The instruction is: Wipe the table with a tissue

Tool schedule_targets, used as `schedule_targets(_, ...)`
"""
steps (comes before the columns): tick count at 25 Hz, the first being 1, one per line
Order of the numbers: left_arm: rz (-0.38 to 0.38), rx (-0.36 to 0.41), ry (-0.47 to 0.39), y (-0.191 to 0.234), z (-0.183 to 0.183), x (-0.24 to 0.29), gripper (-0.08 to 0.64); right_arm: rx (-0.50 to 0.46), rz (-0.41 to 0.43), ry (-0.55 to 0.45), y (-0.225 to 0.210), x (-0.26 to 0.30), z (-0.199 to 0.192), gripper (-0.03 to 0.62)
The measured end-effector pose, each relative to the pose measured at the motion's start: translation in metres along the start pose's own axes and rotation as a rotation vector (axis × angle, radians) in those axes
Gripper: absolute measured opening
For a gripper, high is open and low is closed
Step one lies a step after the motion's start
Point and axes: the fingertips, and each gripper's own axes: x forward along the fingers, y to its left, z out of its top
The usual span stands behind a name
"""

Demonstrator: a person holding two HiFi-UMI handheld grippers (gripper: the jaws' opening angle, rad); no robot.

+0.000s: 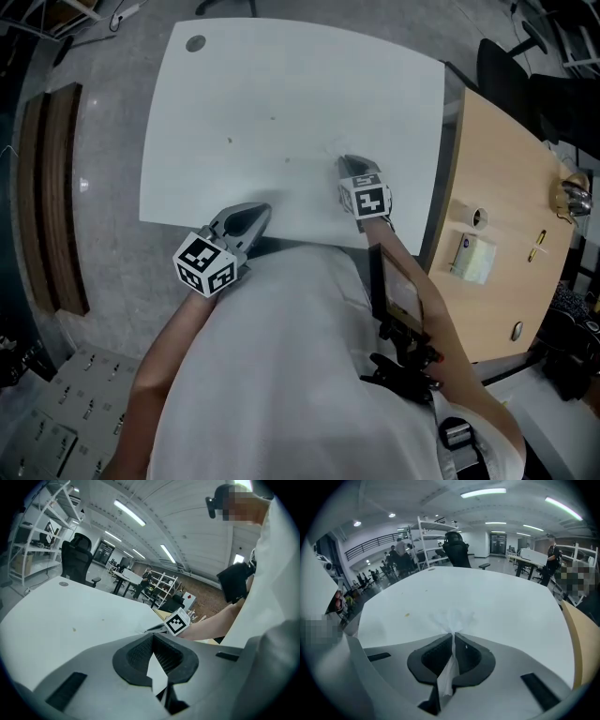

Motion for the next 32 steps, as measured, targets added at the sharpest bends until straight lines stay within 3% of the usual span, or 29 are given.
schedule_targets(6,-0.025,0.010,0.007,0.004,0.002,-0.003,0.006,-0.101,0.106,0.020,0.056,-0.003,-0.009,0.026)
schedule_targets(10,-0.056,0.023,0.015,0.005,0.004,-0.002,0.006,-0.168,0.192,0.020,0.059,-0.010,-0.020,0.026)
schedule_targets(13,-0.075,0.033,0.020,0.007,0.006,-0.004,0.006,-0.082,0.207,-0.006,0.041,-0.018,-0.029,0.026)
schedule_targets(18,-0.105,0.042,0.026,0.012,0.006,-0.009,0.006,0.038,0.158,-0.002,0.020,-0.030,-0.043,0.026)
schedule_targets(21,-0.124,0.046,0.029,0.014,0.005,-0.012,0.006,0.076,0.139,-0.097,0.016,-0.044,-0.025,0.026)
schedule_targets(24,-0.145,0.054,0.031,0.016,0.007,-0.013,0.006,0.128,0.048,-0.202,-0.005,-0.064,-0.002,0.026)
schedule_targets(28,-0.171,0.064,0.027,0.017,0.009,-0.014,0.006,0.209,-0.101,-0.124,-0.037,-0.072,-0.021,0.026)
schedule_targets(30,-0.182,0.067,0.028,0.016,0.008,-0.016,0.006,0.274,-0.072,-0.110,-0.030,-0.070,-0.028,0.026)
schedule_targets(32,-0.192,0.071,0.034,0.017,0.007,-0.018,0.006,0.358,0.030,-0.137,-0.008,-0.066,-0.022,0.026)
